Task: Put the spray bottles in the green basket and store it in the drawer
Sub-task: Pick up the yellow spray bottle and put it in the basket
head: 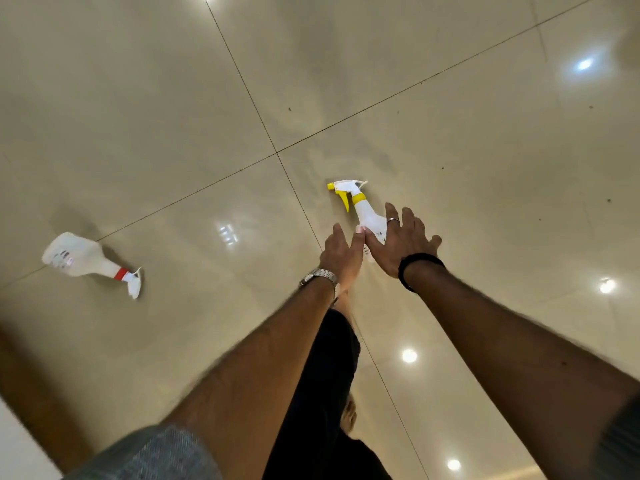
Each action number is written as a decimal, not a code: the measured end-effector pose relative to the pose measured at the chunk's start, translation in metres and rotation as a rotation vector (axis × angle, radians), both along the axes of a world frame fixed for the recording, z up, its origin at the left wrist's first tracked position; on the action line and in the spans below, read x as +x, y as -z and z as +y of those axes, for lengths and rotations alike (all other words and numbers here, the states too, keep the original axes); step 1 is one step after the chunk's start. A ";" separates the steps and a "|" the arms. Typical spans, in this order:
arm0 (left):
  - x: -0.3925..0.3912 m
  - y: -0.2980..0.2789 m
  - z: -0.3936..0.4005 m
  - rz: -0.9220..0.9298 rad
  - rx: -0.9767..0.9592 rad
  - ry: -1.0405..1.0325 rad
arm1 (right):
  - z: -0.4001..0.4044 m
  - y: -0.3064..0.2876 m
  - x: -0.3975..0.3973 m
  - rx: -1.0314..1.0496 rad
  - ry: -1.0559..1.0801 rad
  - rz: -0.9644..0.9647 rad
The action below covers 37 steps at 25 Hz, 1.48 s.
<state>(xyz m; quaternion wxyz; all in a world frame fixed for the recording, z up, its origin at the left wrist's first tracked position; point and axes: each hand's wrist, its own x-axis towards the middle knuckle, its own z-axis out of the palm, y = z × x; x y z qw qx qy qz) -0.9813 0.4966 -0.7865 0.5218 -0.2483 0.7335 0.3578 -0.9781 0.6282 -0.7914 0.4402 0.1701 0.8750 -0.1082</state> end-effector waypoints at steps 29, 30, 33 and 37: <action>-0.057 -0.303 -0.049 0.007 0.121 -0.619 | -0.071 -0.313 -0.068 -0.386 0.397 -0.019; -0.052 -0.330 -0.052 0.013 0.124 -0.647 | -0.074 -0.337 -0.064 -0.410 0.392 0.013; -0.023 -0.398 -0.064 0.090 0.144 -0.704 | -0.086 -0.405 -0.041 -0.487 0.317 0.089; 0.044 -0.476 -0.078 0.331 0.183 -0.719 | -0.109 -0.483 0.018 -0.558 0.228 0.164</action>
